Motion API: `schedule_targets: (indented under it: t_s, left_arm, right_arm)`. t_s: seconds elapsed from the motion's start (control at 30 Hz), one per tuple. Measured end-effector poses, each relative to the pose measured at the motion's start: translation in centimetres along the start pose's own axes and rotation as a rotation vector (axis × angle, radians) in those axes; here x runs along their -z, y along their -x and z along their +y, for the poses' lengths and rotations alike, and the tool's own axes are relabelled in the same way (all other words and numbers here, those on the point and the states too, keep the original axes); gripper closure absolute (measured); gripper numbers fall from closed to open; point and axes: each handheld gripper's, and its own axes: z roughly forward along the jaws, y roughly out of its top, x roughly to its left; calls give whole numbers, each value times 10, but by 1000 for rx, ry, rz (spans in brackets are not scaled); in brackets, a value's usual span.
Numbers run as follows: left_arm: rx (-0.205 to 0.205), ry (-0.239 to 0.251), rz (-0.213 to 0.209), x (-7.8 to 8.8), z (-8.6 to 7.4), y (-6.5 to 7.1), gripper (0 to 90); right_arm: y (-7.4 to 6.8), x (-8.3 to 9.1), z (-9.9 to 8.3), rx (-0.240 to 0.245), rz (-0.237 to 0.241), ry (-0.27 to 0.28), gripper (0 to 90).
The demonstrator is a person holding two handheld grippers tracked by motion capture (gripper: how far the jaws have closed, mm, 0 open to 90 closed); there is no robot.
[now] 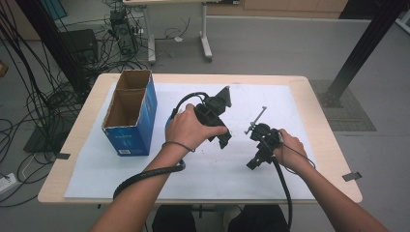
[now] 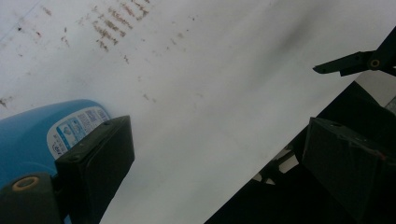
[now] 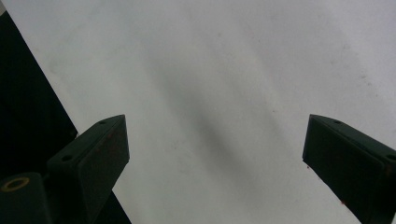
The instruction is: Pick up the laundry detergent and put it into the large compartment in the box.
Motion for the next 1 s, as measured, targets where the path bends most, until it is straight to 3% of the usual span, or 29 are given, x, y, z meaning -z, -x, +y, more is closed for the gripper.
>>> schedule_targets:
  t_s: [0.5,1.0]
  left_arm:
    - [2,16,-7,5,-1,1,93]
    - [-4,57,-15,23,-1,2,93]
  right_arm:
    - [2,0,0,-2,3,-2,71]
    - [5,-1,1,-9,7,-14,71]
